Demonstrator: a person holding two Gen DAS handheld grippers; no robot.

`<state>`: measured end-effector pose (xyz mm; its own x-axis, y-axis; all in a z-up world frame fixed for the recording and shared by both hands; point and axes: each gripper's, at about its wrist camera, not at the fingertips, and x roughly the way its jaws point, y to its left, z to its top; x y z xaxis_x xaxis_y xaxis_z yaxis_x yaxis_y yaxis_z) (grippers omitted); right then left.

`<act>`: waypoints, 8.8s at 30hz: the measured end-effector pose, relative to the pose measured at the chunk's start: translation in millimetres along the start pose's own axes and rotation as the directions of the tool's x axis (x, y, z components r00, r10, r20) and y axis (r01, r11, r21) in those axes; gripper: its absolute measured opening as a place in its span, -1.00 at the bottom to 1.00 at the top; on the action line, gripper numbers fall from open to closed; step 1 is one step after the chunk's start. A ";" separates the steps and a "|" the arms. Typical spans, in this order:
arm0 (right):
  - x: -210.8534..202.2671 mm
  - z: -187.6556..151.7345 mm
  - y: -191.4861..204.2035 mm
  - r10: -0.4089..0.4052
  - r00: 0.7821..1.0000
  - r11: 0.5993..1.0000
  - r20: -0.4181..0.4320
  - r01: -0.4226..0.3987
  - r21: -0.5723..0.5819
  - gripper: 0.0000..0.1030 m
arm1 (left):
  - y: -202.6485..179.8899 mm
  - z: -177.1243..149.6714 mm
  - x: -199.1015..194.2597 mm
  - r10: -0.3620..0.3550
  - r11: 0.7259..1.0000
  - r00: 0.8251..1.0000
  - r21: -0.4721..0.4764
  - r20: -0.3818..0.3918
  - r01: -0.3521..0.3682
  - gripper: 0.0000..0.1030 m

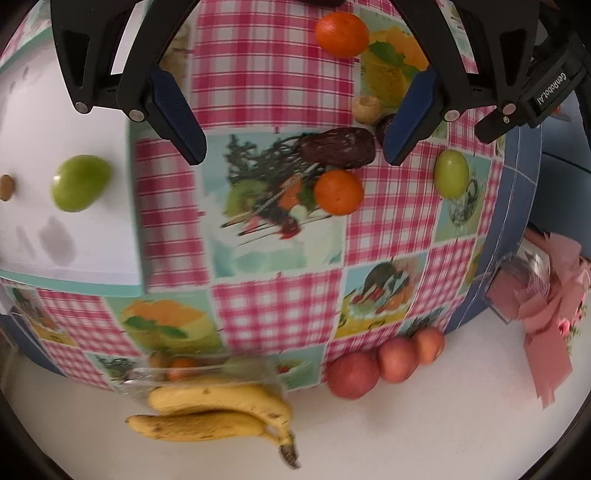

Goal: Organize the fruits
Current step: 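Move both tools back toward the fruits on the tablecloth, then grasp the orange with the left tool while the right tool grasps the dark date, then carry the orange and dark date into the white tray and release both, then move both tools back toward the remaining fruits on the tablecloth, then grasp the green pear with the left tool while the right tool grasps the orange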

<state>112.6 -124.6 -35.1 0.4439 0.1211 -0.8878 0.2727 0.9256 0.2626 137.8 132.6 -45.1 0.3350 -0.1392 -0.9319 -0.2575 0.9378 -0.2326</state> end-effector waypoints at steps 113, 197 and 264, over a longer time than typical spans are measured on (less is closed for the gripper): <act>-147.3 -6.7 -225.6 -0.291 0.952 0.914 0.095 0.247 0.322 0.13 | -255.3 -137.4 -54.2 -0.193 0.775 0.980 0.606 -0.048 0.182 -0.26; -99.3 -12.8 -242.7 -0.284 0.959 0.912 -0.014 0.275 0.305 0.79 | -250.7 -123.3 -21.3 -0.079 0.796 0.995 0.604 0.062 0.026 1.00; 25.5 24.4 22.0 -0.004 1.000 0.994 0.002 0.004 -0.112 0.19 | -42.5 44.9 34.0 -0.086 0.984 0.995 0.159 0.042 0.079 0.55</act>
<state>150.8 -109.9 -42.8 0.4443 0.1171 -0.8882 0.1771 0.9604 0.2152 200.8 102.4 -54.5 0.3939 -0.2060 -0.8958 -0.0834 0.9625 -0.2580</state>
